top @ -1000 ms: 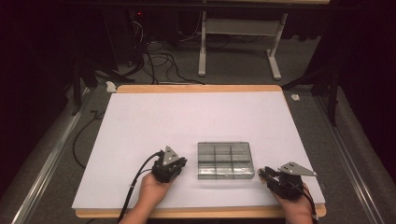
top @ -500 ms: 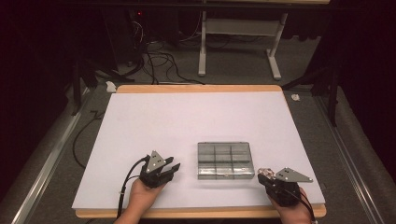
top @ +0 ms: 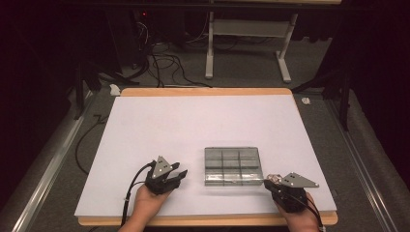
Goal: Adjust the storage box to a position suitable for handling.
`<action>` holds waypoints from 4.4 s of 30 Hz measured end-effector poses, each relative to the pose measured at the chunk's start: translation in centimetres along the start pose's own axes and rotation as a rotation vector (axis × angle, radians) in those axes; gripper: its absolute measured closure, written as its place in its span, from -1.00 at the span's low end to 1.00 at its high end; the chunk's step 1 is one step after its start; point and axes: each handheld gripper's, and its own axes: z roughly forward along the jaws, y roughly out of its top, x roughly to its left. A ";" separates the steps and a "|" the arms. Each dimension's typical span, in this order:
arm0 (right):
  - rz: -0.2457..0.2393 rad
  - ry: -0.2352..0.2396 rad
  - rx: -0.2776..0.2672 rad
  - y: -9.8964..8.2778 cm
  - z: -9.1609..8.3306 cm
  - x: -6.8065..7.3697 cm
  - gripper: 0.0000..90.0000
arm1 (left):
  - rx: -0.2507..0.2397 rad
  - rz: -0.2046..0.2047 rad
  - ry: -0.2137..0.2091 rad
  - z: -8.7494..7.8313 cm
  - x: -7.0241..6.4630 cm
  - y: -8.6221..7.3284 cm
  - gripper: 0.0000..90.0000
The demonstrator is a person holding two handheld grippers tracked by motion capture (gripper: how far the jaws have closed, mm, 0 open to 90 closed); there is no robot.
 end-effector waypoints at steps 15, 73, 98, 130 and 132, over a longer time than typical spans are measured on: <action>0.009 0.011 -0.026 0.0 -0.1 0.0 1.00 | 0.010 0.015 -0.001 0.1 -0.1 0.0 0.29; -0.004 0.053 -0.104 2.5 0.8 -0.3 1.00 | -0.075 0.029 -0.222 0.7 -4.3 3.8 1.00; -0.007 0.061 -0.108 2.5 0.8 -0.3 1.00 | -0.099 0.040 -0.210 1.4 -4.6 5.5 1.00; -0.012 0.051 -0.046 1.8 1.0 -0.1 1.00 | -0.160 0.030 -0.160 1.8 -3.8 8.4 1.00; -0.014 0.050 -0.046 1.8 1.0 -0.1 1.00 | -0.160 0.030 -0.160 1.8 -3.7 8.5 1.00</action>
